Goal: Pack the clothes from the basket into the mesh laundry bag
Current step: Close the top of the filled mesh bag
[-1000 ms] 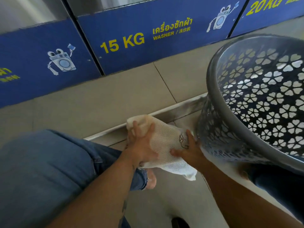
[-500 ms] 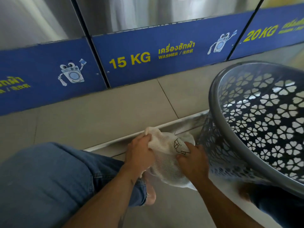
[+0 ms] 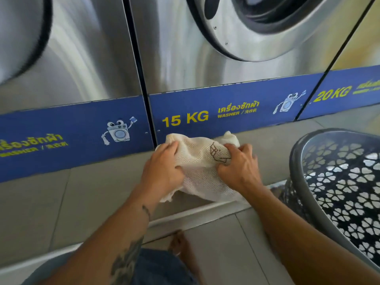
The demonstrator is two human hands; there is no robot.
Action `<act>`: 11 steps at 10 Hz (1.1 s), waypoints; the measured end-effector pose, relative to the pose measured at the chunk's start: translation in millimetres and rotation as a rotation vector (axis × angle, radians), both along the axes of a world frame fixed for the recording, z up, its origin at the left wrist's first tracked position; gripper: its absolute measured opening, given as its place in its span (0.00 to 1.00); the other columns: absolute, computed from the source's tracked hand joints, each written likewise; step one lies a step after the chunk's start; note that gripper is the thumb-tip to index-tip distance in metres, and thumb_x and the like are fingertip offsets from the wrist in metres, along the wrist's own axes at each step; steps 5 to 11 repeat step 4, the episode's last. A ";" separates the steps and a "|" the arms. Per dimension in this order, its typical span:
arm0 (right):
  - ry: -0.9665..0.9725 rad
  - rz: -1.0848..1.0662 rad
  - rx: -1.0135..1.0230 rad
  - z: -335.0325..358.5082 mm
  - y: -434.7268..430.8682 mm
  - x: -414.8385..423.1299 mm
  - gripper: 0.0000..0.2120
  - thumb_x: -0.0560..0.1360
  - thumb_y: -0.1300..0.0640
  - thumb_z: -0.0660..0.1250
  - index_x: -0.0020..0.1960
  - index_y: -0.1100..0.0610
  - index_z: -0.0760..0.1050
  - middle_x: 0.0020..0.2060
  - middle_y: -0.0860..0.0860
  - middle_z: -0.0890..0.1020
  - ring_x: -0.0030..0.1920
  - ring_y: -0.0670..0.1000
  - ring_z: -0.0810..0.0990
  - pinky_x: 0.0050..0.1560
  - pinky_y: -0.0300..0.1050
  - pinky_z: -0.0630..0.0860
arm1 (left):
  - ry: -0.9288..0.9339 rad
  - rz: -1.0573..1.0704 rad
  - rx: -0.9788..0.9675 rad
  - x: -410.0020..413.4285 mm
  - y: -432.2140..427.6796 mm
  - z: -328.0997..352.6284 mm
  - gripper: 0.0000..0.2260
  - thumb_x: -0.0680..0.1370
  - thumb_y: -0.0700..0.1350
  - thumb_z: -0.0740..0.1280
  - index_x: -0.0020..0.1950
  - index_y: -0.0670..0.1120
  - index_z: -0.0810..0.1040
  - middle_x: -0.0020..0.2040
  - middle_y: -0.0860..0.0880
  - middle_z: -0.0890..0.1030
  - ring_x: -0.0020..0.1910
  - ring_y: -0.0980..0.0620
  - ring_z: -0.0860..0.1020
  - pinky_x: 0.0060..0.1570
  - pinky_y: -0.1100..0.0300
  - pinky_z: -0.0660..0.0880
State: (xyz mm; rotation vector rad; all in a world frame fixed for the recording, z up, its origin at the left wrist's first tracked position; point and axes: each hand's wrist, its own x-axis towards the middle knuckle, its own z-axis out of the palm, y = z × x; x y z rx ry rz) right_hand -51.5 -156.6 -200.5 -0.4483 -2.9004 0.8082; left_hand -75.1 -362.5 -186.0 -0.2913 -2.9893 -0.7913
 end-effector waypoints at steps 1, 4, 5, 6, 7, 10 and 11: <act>-0.249 0.150 0.012 -40.4 -1.7 -24.0 0.44 0.70 0.45 0.70 0.80 0.42 0.51 0.78 0.57 0.56 0.76 0.65 0.59 0.73 0.62 0.65 | -0.351 -0.076 -0.336 -23.3 -13.7 -19.0 0.38 0.73 0.48 0.65 0.79 0.56 0.49 0.80 0.48 0.48 0.73 0.41 0.64 0.67 0.48 0.67; -0.310 0.226 0.015 -25.7 -0.5 -12.3 0.48 0.72 0.46 0.70 0.82 0.44 0.43 0.82 0.56 0.48 0.80 0.64 0.53 0.78 0.58 0.57 | -0.539 -0.090 -0.585 -15.3 6.4 8.0 0.36 0.71 0.47 0.62 0.79 0.52 0.53 0.79 0.40 0.51 0.70 0.37 0.67 0.64 0.45 0.71; -0.310 0.226 0.015 -25.7 -0.5 -12.3 0.48 0.72 0.46 0.70 0.82 0.44 0.43 0.82 0.56 0.48 0.80 0.64 0.53 0.78 0.58 0.57 | -0.539 -0.090 -0.585 -15.3 6.4 8.0 0.36 0.71 0.47 0.62 0.79 0.52 0.53 0.79 0.40 0.51 0.70 0.37 0.67 0.64 0.45 0.71; -0.310 0.226 0.015 -25.7 -0.5 -12.3 0.48 0.72 0.46 0.70 0.82 0.44 0.43 0.82 0.56 0.48 0.80 0.64 0.53 0.78 0.58 0.57 | -0.539 -0.090 -0.585 -15.3 6.4 8.0 0.36 0.71 0.47 0.62 0.79 0.52 0.53 0.79 0.40 0.51 0.70 0.37 0.67 0.64 0.45 0.71; -0.310 0.226 0.015 -25.7 -0.5 -12.3 0.48 0.72 0.46 0.70 0.82 0.44 0.43 0.82 0.56 0.48 0.80 0.64 0.53 0.78 0.58 0.57 | -0.539 -0.090 -0.585 -15.3 6.4 8.0 0.36 0.71 0.47 0.62 0.79 0.52 0.53 0.79 0.40 0.51 0.70 0.37 0.67 0.64 0.45 0.71; -0.310 0.226 0.015 -25.7 -0.5 -12.3 0.48 0.72 0.46 0.70 0.82 0.44 0.43 0.82 0.56 0.48 0.80 0.64 0.53 0.78 0.58 0.57 | -0.539 -0.090 -0.585 -15.3 6.4 8.0 0.36 0.71 0.47 0.62 0.79 0.52 0.53 0.79 0.40 0.51 0.70 0.37 0.67 0.64 0.45 0.71; -0.310 0.226 0.015 -25.7 -0.5 -12.3 0.48 0.72 0.46 0.70 0.82 0.44 0.43 0.82 0.56 0.48 0.80 0.64 0.53 0.78 0.58 0.57 | -0.539 -0.090 -0.585 -15.3 6.4 8.0 0.36 0.71 0.47 0.62 0.79 0.52 0.53 0.79 0.40 0.51 0.70 0.37 0.67 0.64 0.45 0.71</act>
